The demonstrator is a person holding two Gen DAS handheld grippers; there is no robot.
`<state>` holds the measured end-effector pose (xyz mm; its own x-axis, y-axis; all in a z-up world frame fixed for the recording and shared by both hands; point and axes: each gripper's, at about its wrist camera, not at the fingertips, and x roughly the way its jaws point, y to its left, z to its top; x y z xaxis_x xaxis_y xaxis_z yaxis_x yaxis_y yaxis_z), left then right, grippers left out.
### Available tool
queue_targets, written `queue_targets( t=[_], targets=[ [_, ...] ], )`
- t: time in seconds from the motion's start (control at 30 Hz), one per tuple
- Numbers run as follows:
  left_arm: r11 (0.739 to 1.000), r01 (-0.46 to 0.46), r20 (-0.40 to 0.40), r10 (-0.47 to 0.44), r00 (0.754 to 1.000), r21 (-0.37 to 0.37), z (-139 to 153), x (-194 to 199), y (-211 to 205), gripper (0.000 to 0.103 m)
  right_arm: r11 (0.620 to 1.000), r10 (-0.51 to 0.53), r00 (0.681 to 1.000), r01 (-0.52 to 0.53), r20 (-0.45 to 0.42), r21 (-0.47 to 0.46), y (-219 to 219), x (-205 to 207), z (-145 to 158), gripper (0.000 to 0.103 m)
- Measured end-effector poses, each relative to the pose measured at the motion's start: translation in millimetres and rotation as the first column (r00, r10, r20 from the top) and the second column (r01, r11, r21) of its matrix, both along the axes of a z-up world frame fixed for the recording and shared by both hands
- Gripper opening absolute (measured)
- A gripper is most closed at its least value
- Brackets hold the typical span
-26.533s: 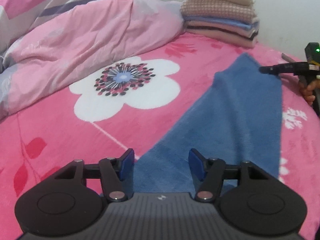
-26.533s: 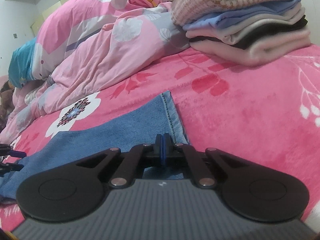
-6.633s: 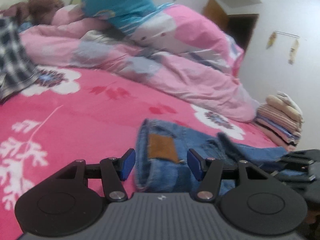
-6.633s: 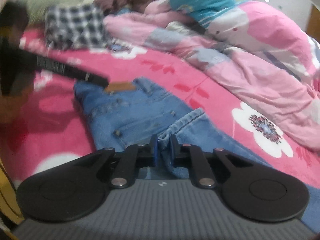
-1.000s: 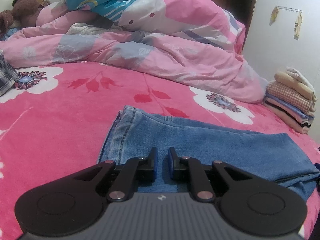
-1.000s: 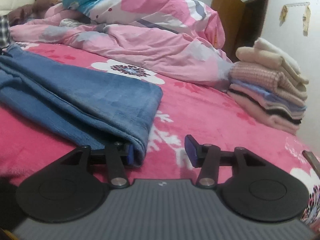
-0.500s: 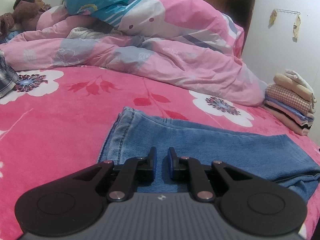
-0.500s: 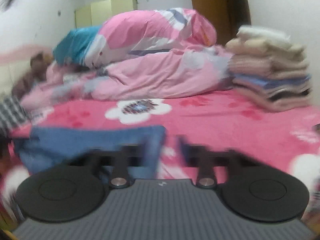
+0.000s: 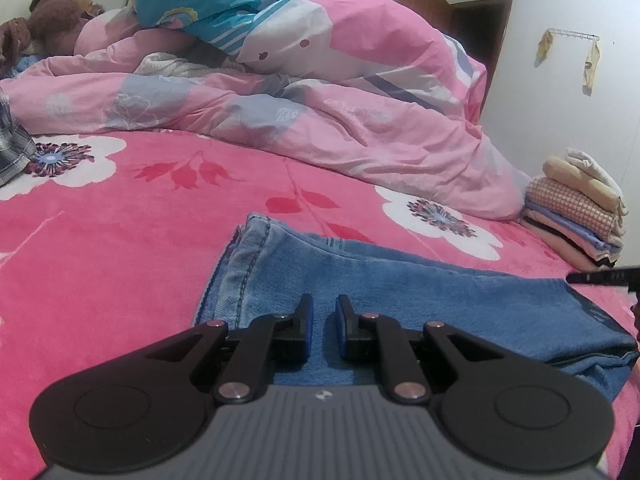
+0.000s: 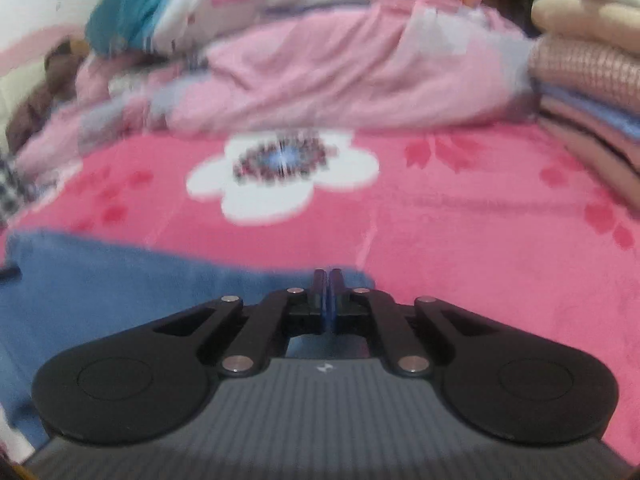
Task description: Fold clothes
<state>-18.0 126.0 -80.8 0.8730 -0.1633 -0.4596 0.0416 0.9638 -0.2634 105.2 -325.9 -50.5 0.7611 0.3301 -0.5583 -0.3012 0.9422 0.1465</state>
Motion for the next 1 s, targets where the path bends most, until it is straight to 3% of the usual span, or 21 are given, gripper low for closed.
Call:
queue_targets(
  t=[0.1,0.2,0.3,0.43,0.53,0.6,0.7,0.77,0.83,0.93,1.0],
  targets=[
    [1.0,0.003,0.001,-0.003,1.0,-0.008,-0.4,0.5,1.0,0.013,0.999,-0.04,0.996,0.039,-0.081,-0.005,-0.4,23.3,-23.4,0.0],
    [1.0,0.003,0.001,-0.003,1.0,-0.015,-0.5,0.5,2.2,0.013,0.997,-0.059,0.996,0.062,-0.064,0.04,-5.3,21.1,-26.2,0.0],
    [1.0,0.002,0.002,-0.002,1.0,-0.019,-0.6,0.4,2.8,0.013,0.994,-0.107,0.994,0.107,-0.008,0.032,-10.8,0.7,-8.2,0.001],
    [1.0,-0.002,-0.001,0.002,1.0,-0.006,0.0,0.4,0.3,0.013,0.983,-0.128,0.991,0.122,0.032,0.136,-24.0,-41.0,5.9,0.001],
    [1.0,-0.003,-0.004,0.003,1.0,0.006,1.0,0.6,-1.6,0.013,0.988,-0.118,0.992,0.121,-0.039,0.1,-24.0,-46.4,-25.7,0.0],
    [1.0,-0.004,-0.006,0.004,1.0,0.013,1.6,1.0,-2.7,0.013,0.982,-0.117,0.993,0.119,-0.017,0.149,-29.9,-50.4,-41.1,0.0],
    [1.0,-0.005,-0.014,0.005,1.0,0.011,2.2,2.4,-1.6,0.014,0.974,-0.143,0.99,0.138,0.015,0.18,-34.0,-60.4,-20.0,0.002],
    [1.0,-0.006,-0.015,0.006,1.0,0.014,2.5,2.4,-2.1,0.014,0.979,-0.108,0.991,0.093,0.077,0.184,-32.6,-78.4,-9.3,0.002],
    [1.0,-0.007,-0.015,0.007,1.0,0.02,2.8,2.4,-3.1,0.014,0.978,-0.079,0.993,0.061,0.085,0.199,-34.1,-92.4,-13.9,0.002],
    [0.999,-0.008,-0.016,0.009,1.0,0.038,3.8,2.6,-5.7,0.014,0.982,-0.062,0.997,0.054,0.037,0.179,-35.9,-100.1,-47.3,0.001],
    [0.999,-0.011,-0.019,0.012,1.0,0.045,4.1,2.8,-6.7,0.014,0.976,-0.075,0.996,0.065,0.039,0.206,-39.6,-101.7,-38.0,0.002]
  ],
)
